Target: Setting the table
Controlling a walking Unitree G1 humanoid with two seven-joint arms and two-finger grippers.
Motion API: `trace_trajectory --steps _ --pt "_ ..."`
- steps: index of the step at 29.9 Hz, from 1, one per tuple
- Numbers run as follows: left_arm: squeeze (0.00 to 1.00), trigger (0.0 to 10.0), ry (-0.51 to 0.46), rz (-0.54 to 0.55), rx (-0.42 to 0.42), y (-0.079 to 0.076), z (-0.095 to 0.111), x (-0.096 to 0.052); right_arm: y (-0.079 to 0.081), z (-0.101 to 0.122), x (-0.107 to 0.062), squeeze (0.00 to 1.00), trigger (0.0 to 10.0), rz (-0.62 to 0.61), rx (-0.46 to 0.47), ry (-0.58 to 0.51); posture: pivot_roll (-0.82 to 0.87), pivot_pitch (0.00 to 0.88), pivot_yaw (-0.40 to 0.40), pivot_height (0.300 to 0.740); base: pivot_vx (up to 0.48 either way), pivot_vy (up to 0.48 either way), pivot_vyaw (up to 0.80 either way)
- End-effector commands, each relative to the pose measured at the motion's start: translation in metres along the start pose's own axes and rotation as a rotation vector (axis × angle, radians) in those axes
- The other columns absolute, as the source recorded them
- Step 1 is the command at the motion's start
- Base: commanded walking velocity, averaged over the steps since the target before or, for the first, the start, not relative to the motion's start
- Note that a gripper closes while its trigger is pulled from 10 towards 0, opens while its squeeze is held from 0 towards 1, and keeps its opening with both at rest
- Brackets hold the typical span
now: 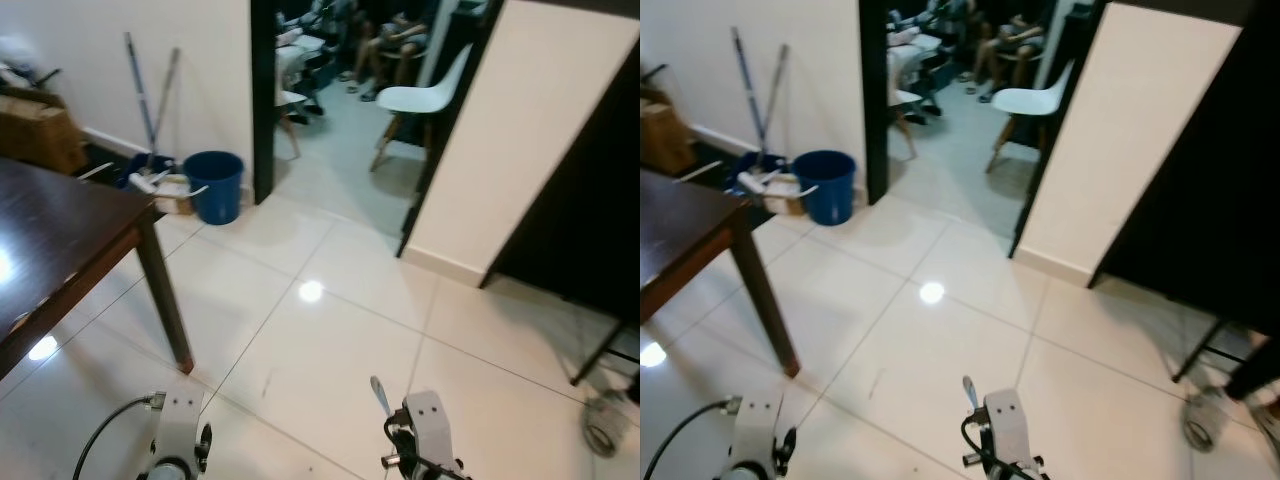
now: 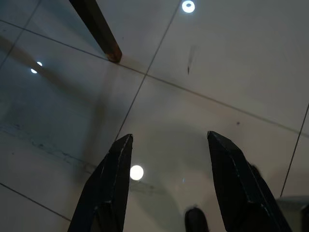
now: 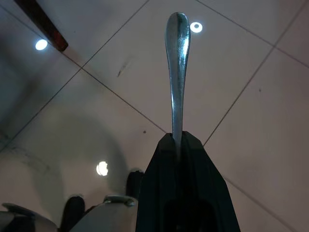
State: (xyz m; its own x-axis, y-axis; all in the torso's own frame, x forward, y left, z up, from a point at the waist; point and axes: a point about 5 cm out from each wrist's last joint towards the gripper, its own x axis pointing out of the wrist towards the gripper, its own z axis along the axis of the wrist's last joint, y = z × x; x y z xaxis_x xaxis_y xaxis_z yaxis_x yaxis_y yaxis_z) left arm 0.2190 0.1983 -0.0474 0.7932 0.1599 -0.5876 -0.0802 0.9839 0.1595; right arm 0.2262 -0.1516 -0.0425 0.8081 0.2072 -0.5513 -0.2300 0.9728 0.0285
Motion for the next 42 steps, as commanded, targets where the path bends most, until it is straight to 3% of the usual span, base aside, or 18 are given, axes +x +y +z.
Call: trace_trajectory --steps 1,42 --pt "0.0 10.0 0.009 0.011 -0.013 0.0007 -0.0044 -0.001 0.0003 -0.0063 -0.0013 0.0 10.0 0.0 -0.005 0.02 -0.07 0.0 0.025 0.74 0.0 0.0 -0.69" --pt "0.0 10.0 0.001 -0.006 -0.006 -0.0032 -0.0059 0.0009 0.0017 -0.0104 0.0004 0.0 10.0 0.009 -0.019 0.031 -0.07 0.0 0.021 0.74 0.0 0.0 -0.73"
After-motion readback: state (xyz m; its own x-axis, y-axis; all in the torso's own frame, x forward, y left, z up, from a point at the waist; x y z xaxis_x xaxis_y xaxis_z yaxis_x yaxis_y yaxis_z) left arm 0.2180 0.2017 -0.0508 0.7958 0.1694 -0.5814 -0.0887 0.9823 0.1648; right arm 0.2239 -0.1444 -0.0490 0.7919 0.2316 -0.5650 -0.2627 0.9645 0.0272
